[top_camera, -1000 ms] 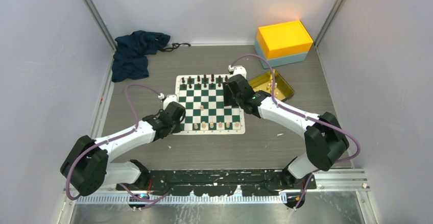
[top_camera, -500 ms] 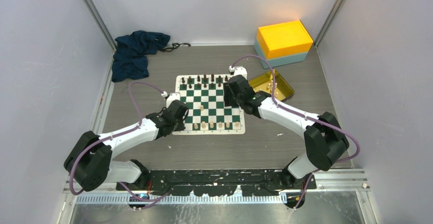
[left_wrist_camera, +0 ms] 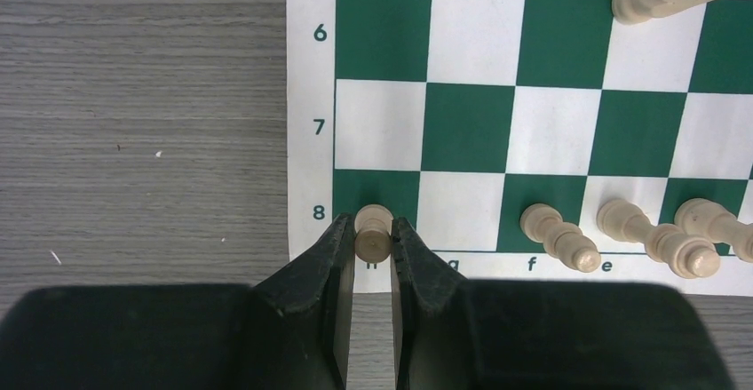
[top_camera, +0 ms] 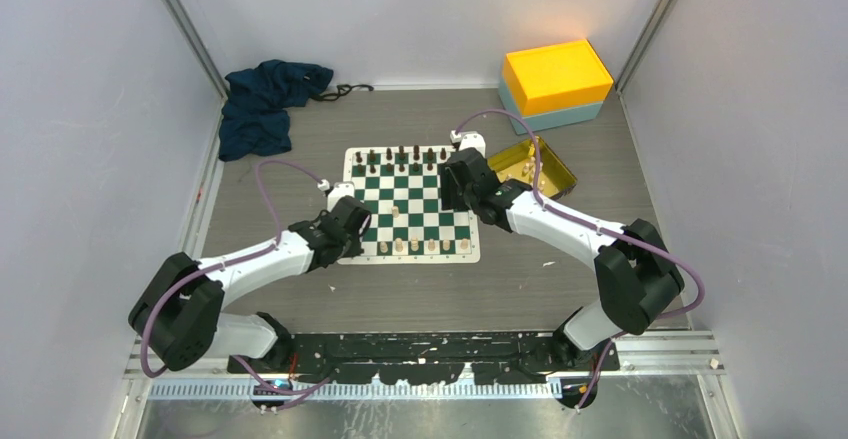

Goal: Set up the chess pieces on the board
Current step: Place the chess piece on the chessboard, then pick up the chess piece from the chessboard.

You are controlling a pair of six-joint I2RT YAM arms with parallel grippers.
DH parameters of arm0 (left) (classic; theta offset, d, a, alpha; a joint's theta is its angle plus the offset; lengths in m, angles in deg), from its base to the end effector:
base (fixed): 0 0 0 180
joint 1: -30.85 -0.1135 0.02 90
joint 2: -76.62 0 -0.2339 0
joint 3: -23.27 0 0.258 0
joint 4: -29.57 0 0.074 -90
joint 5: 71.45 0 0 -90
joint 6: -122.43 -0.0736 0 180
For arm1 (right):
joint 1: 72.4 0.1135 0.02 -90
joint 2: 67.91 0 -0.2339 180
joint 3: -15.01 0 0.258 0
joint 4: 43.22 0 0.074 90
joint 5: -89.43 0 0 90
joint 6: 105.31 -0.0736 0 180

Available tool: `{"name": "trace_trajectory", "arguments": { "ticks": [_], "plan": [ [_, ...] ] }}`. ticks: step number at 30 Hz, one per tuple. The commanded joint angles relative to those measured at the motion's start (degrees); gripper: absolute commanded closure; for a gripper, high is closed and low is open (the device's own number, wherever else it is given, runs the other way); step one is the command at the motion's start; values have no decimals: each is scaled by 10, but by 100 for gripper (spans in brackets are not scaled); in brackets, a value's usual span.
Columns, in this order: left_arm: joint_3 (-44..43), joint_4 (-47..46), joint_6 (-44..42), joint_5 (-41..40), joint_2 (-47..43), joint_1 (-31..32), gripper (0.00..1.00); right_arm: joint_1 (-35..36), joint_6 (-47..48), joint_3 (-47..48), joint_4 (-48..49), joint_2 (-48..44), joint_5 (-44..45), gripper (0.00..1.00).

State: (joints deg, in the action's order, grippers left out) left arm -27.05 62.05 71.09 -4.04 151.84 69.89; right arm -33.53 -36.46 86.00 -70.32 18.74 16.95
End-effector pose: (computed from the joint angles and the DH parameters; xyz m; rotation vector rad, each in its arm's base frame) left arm 0.2282 -0.1487 0.1115 -0.1355 2.4592 -0.0689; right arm 0.2947 0.2091 0.1795 -0.1991 2.2738 0.1942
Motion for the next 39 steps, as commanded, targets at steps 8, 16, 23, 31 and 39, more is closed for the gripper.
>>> {"name": "trace_trajectory", "arguments": {
  "ticks": [8,16,23,31,39],
  "plan": [
    [-21,-10,7,-29,2,9,60,-5,-2,0,24,-9,-2,39],
    [-28,7,6,-50,-28,11,49,-4,-1,7,20,-12,-3,39],
    [-81,37,-18,-72,-72,10,52,-6,6,33,7,5,-22,39],
    [-87,44,-27,-73,-126,12,51,6,31,121,-20,91,-109,39],
    [-120,2,-56,-40,-59,11,51,2,-1,103,-2,72,-18,39]
  ]
}}
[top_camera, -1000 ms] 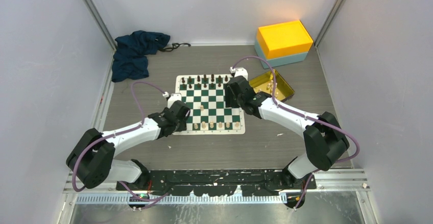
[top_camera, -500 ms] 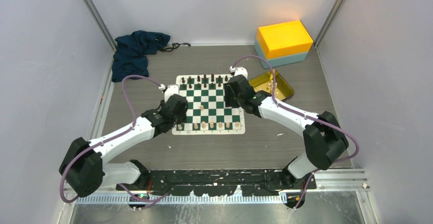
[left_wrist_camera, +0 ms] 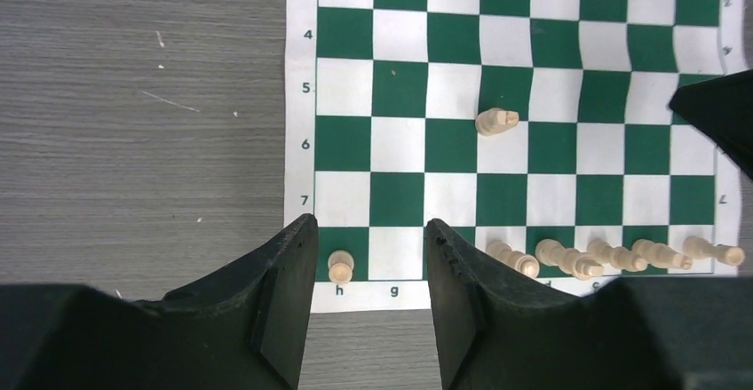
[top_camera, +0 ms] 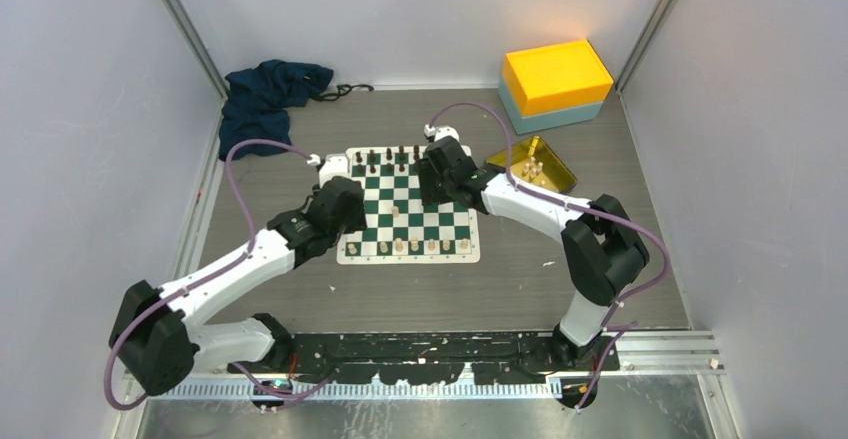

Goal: Set up the chess pieces on the board
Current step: Pick up the chess piece from the chessboard.

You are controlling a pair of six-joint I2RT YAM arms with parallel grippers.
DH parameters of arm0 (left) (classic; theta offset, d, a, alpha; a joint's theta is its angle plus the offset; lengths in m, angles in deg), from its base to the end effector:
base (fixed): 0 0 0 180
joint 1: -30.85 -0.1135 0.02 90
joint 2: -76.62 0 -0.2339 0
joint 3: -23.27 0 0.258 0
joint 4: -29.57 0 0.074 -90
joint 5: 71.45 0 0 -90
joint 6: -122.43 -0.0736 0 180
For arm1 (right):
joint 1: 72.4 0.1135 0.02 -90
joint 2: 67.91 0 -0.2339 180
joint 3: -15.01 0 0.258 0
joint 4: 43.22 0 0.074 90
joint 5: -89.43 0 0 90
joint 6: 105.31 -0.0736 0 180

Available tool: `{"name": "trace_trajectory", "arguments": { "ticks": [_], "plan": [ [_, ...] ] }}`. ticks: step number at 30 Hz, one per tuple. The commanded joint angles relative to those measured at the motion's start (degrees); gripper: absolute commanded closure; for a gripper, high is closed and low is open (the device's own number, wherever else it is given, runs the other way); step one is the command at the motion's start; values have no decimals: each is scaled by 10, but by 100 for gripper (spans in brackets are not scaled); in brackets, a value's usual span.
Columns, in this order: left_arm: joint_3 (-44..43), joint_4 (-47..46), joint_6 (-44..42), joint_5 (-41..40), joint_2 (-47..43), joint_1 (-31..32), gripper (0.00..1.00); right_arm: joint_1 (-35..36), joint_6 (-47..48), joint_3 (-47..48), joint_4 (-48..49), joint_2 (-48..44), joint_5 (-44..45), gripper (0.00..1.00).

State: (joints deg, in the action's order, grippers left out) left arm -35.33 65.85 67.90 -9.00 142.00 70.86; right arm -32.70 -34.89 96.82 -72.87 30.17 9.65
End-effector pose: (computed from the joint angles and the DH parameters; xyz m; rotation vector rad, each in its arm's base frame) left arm 0.2367 -0.1543 0.2006 -0.1477 2.2208 -0.1591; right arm 0.3180 0.2470 0.1676 -0.3300 2.3521 0.2907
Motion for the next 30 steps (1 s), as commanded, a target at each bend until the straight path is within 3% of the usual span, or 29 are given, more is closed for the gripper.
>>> {"name": "trace_trajectory", "arguments": {
  "ticks": [1,13,30],
  "plan": [
    [-42,-45,-28,15,52,2,51,-13,-22,-18,31,-55,62,39],
    [-101,-119,-38,66,204,7,50,-78,-63,-147,80,-194,158,39],
    [-172,-136,-42,65,324,21,48,-109,-61,-182,102,-204,125,39]
  ]
}}
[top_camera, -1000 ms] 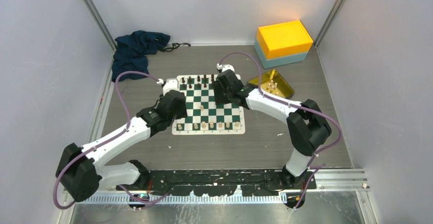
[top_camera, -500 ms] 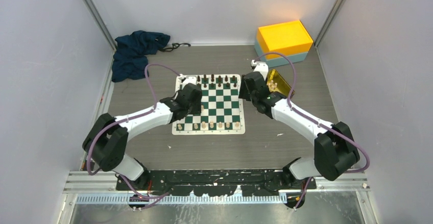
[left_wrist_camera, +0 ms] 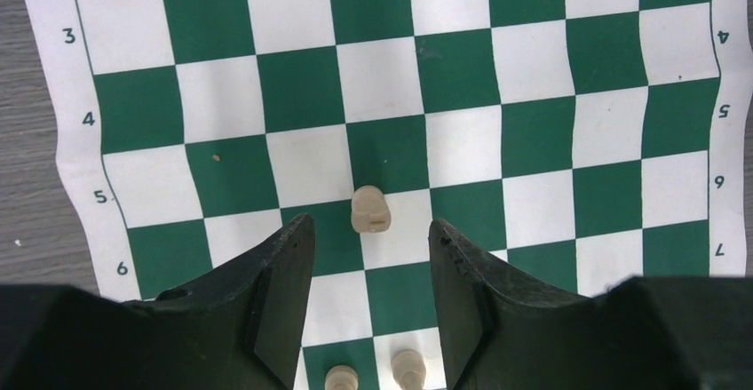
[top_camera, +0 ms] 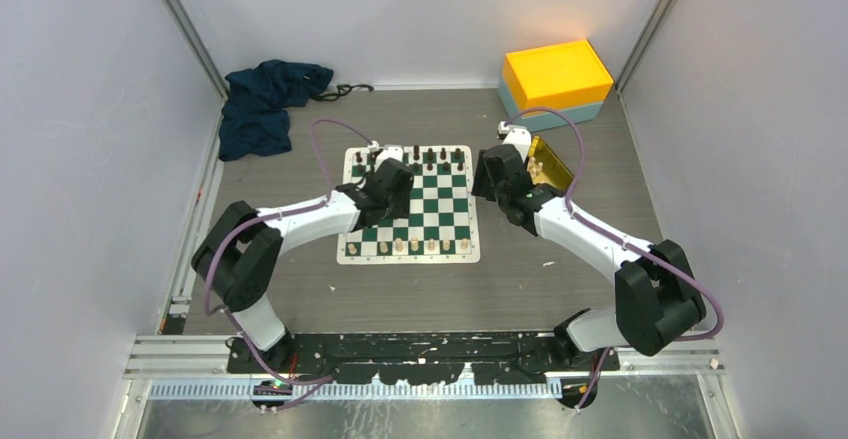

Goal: Set up the chess pieces on the board
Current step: Pick up the chess piece from the chessboard.

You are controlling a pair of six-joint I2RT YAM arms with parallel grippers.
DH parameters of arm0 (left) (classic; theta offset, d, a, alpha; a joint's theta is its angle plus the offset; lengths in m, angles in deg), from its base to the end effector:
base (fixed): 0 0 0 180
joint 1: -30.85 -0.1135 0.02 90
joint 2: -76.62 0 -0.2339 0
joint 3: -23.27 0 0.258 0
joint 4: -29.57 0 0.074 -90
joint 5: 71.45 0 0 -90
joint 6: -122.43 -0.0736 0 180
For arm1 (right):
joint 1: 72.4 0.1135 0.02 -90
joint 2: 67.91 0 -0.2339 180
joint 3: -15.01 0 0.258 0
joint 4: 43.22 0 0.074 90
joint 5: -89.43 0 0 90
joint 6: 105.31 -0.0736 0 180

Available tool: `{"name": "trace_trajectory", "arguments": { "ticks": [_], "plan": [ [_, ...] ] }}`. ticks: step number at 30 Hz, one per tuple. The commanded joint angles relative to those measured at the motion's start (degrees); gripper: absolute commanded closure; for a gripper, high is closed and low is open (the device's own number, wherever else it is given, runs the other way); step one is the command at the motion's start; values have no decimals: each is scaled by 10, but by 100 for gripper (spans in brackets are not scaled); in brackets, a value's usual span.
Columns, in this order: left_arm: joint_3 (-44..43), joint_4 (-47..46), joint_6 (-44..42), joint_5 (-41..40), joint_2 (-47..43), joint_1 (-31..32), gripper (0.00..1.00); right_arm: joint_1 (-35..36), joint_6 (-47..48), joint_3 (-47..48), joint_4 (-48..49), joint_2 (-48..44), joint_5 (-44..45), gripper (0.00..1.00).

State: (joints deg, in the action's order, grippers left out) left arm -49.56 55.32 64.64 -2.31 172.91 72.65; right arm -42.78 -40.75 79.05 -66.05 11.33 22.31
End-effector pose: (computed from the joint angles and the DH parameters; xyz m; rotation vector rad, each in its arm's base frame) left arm 0.2974 -0.2308 0.1352 0.0363 2.3638 -0.1811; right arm 0.3071 0.1417 0.1883 0.1345 2.1719 0.0993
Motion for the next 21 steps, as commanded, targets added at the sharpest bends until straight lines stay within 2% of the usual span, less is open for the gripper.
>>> {"name": "trace_trajectory", "arguments": {
  "ticks": [1,21],
  "plan": [
    [-32,-31,-10,-2,19,3,48,-9,-4,-5,36,-16,-3,39],
    [-49,-32,-13,-22,54,4,55,-17,-6,-8,50,1,-17,39]
  ]
}}
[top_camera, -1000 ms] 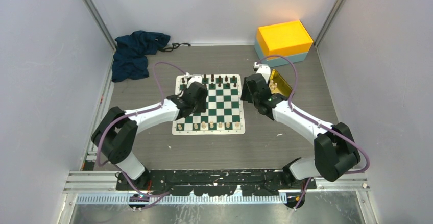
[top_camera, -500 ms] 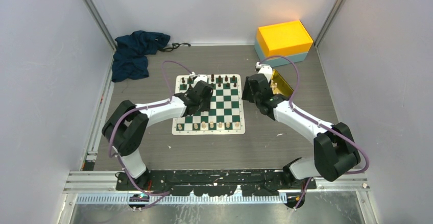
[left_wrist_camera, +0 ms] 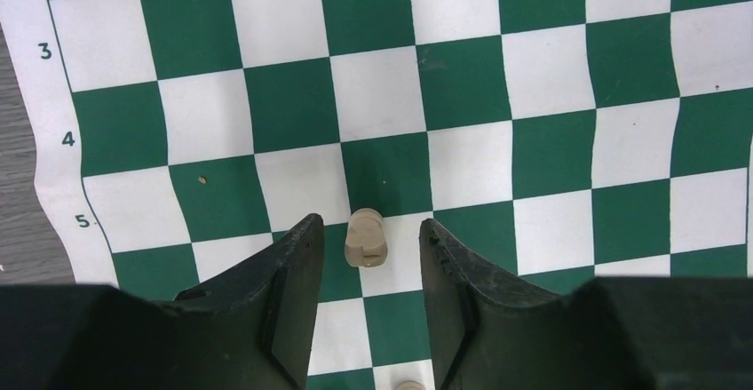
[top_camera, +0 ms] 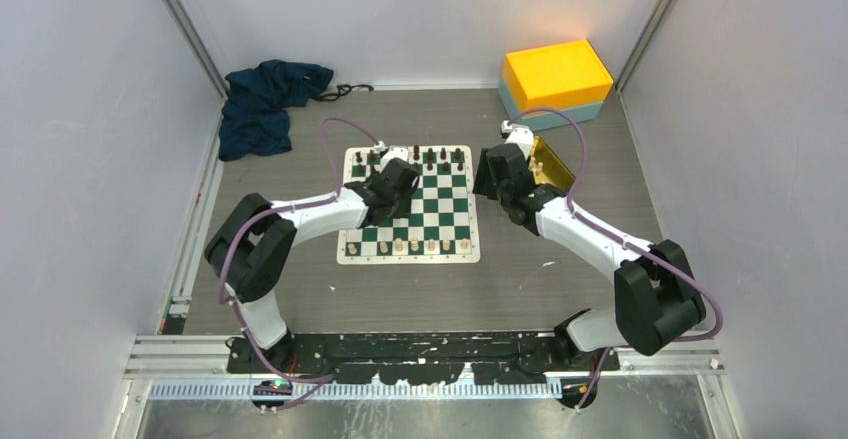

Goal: Set up the chess pieces on the board
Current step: Pick up the chess piece from the chessboard.

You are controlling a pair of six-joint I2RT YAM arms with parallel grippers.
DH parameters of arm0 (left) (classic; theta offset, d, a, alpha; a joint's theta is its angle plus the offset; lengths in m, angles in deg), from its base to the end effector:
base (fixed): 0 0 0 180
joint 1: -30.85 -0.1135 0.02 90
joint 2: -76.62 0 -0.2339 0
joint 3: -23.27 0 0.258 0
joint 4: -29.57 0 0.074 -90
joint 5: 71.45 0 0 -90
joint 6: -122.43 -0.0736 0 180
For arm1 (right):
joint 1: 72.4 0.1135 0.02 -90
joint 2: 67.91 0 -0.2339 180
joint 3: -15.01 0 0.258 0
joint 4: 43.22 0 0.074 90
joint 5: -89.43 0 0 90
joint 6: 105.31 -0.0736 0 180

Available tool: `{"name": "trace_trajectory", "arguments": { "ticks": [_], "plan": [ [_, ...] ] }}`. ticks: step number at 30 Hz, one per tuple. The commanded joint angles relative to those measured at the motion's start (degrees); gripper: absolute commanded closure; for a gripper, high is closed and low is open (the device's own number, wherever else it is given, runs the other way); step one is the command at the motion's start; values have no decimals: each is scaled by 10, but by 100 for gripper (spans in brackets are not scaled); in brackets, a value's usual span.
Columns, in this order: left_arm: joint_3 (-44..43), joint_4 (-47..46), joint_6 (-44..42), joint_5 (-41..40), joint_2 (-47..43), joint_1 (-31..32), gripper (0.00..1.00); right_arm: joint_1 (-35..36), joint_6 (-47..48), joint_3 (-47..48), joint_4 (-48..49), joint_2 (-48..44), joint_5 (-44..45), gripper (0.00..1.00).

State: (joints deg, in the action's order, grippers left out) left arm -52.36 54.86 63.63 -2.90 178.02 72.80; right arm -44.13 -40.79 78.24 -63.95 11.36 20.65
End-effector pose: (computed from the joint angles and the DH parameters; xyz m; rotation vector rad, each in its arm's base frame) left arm 0.3067 -0.2394 0.1198 0.0643 2.3839 -0.1393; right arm 0.3109 0.1369 0.1867 0.1498 2.1604 0.1281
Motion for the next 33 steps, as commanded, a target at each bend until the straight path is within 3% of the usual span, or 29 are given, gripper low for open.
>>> {"name": "trace_trajectory", "arguments": {
  "ticks": [1,20,33],
  "plan": [
    [-21,-27,-3,-17,3,2,56,-3,-6,1,30,1,0,39],
    [-10,-29,1,-21,-6,2,74,-6,-8,-3,32,0,0,39],
    [-1,-26,-1,-31,-30,2,78,-6,-10,-1,30,-2,-1,39]
  ]
}}
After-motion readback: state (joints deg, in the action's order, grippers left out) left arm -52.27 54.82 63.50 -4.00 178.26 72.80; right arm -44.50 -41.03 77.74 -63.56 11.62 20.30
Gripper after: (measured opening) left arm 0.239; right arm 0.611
